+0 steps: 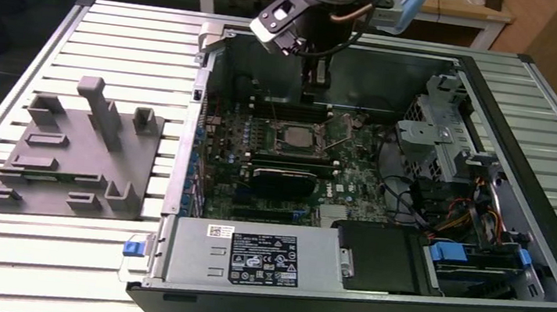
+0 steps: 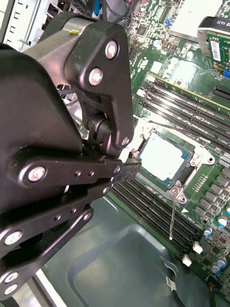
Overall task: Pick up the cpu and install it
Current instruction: 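Close the cpu cover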
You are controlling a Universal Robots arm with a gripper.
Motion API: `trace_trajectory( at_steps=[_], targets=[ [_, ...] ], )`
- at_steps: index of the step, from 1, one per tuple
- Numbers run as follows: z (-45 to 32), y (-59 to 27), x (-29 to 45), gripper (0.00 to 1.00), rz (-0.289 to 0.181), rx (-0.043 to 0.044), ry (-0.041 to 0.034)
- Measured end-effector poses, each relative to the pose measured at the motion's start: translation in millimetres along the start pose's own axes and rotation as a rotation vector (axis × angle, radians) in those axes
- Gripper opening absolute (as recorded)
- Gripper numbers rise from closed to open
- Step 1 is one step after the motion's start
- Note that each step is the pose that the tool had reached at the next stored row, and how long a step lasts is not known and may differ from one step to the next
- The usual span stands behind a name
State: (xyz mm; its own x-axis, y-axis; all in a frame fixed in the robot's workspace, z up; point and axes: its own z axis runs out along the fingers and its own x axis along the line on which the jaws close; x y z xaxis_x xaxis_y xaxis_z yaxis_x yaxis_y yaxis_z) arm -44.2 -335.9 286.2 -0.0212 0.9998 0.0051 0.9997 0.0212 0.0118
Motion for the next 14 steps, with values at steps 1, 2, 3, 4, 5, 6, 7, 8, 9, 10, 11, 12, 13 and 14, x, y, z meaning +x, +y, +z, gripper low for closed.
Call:
trace_trajectory(
  at_steps=[1,2,3,4,5,6,7,8,9,10,11,12,13,14],
  targets=[
    [-0.7,0.0,0.0,0.11,0.0,0.0003,0.0],
    [-1.3,0.0,0.0,0.11,0.0,0.0006,0.0],
    [-1.8,0.0,0.0,0.11,0.0,0.0008,0.0],
    [-2.3,0.0,0.0,0.11,0.0,0.001,0.0001],
    [-2.9,0.0,0.0,0.11,0.0,0.0012,0.0001],
    [-3.5,0.0,0.0,0.11,0.0,0.0015,0.0],
    [-4.2,0.1,0.0,0.11,0.0,0.0017,0.0001],
    [-4.8,0.1,0.0,0.11,0.0,0.0021,0.0001],
    [-5.5,0.1,0.0,0.11,0.0,0.0025,0.0001],
    [-6.3,0.1,0.0,0.11,0.0,0.0028,0.0001],
    [-7.0,0.1,0.0,0.11,0.0,0.0031,0.0001],
    [-7.8,0.1,0.0,0.11,0.0,0.0034,0.0002],
    [-8.6,0.1,0.0,0.11,0.0,0.0038,0.0003],
    [-9.6,0.1,0.0,0.11,0.0,0.0043,0.0002]
  ],
)
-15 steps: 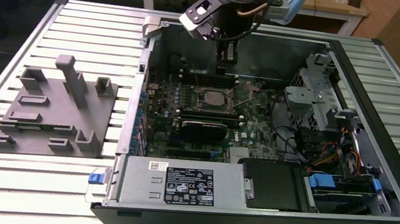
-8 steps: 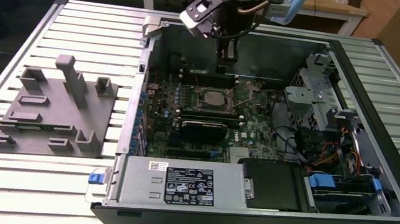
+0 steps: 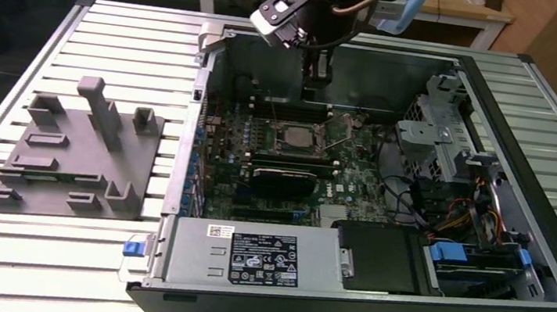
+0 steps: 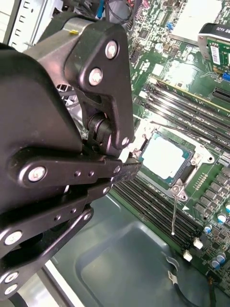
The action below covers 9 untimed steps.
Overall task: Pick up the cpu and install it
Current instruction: 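Close the cpu cover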
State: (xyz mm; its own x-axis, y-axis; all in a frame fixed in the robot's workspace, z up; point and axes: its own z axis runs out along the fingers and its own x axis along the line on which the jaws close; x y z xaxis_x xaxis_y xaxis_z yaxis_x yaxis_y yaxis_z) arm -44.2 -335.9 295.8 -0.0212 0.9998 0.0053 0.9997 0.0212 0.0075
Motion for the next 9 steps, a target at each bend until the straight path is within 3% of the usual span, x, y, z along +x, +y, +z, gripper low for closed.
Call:
trace_trajectory(
  at_steps=[9],
  targets=[
    [-8.0,0.1,0.0,0.11,0.0,0.0031,0.0001]
  ],
)
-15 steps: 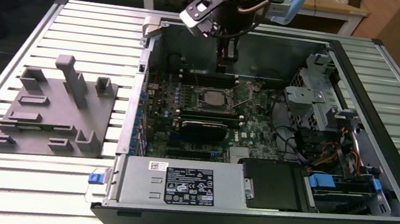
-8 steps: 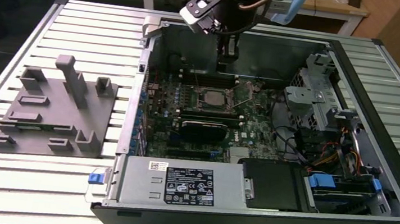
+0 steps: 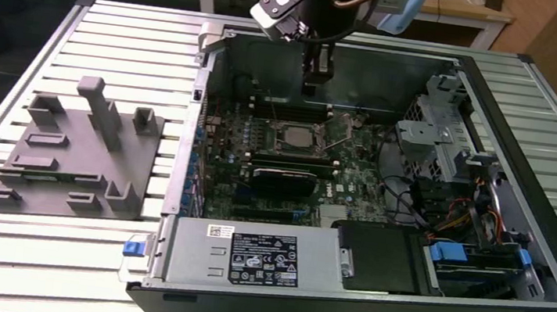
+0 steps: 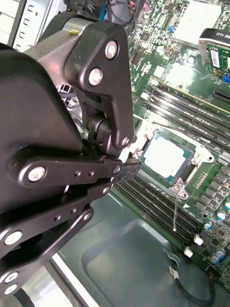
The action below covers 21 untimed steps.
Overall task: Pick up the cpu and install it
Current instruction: 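Close the cpu cover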
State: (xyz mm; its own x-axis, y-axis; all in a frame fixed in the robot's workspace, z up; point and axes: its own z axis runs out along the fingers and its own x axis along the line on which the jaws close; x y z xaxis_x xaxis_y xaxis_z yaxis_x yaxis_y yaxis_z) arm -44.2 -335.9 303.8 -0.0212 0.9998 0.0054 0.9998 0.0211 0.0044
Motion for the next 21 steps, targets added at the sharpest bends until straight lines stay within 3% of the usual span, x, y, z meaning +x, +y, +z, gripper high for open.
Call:
trace_trajectory(
  at_steps=[21],
  targets=[
    [-19.5,0.1,0.1,0.11,0.0,0.0073,0.0006]
  ],
)
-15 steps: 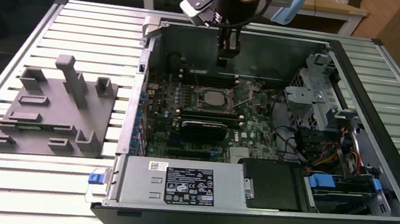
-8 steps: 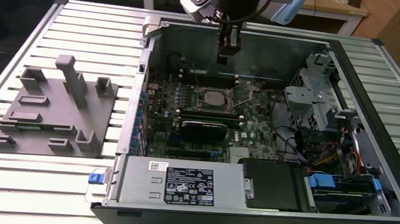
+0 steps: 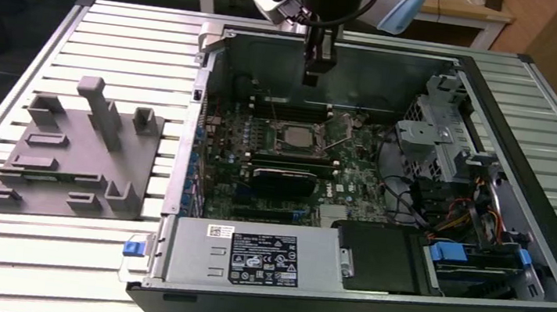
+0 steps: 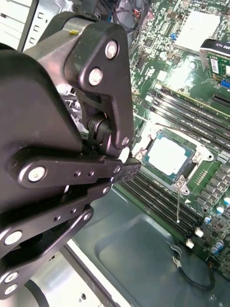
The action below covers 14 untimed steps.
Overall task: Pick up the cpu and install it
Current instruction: 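Close the cpu cover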
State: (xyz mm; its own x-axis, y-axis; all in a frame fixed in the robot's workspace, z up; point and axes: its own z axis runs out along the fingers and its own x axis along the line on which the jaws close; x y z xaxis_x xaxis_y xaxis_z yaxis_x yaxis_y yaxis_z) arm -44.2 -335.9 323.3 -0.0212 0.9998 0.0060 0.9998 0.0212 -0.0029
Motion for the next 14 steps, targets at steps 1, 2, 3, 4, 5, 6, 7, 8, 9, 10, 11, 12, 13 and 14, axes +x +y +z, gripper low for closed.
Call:
trace_trajectory(
  at_steps=[1,2,3,4,5,6,7,8,9,10,11,12,13,14],
  targets=[
    [-0.9,0.0,0.0,0.11,0.0,0.0003,0.0],
    [-1.6,0.0,0.0,0.11,0.0,0.0005,0.0001],
    [-2.4,0.0,0.0,0.11,0.0,0.0007,0.0002],
    [-3.2,0.0,0.0,0.11,0.0,0.0011,0.0002],
    [-4.1,0.0,0.0,0.11,0.0,0.0014,0.0002],
    [-5.0,0.0,0.0,0.11,0.0,0.0018,0.0003],
    [-6.0,0.0,0.0,0.11,0.0,0.0023,0.0003],
    [-7.0,0.0,0.0,0.11,0.0,0.0027,0.0003],
    [-8.0,0.0,0.0,0.11,0.0,0.0031,0.0003],
    [-9.0,0.0,0.0,0.11,0.0,0.0035,0.0003],
    [-9.8,0.0,0.0,0.11,0.0,0.0038,0.0004],
    [-10.7,0.0,0.1,0.11,0.0,0.0042,0.0005],
    [-11.6,0.0,0.1,0.11,0.0,0.0045,0.0006],
    [-12.6,0.0,0.1,0.11,0.0,0.005,0.0006]
  ],
)
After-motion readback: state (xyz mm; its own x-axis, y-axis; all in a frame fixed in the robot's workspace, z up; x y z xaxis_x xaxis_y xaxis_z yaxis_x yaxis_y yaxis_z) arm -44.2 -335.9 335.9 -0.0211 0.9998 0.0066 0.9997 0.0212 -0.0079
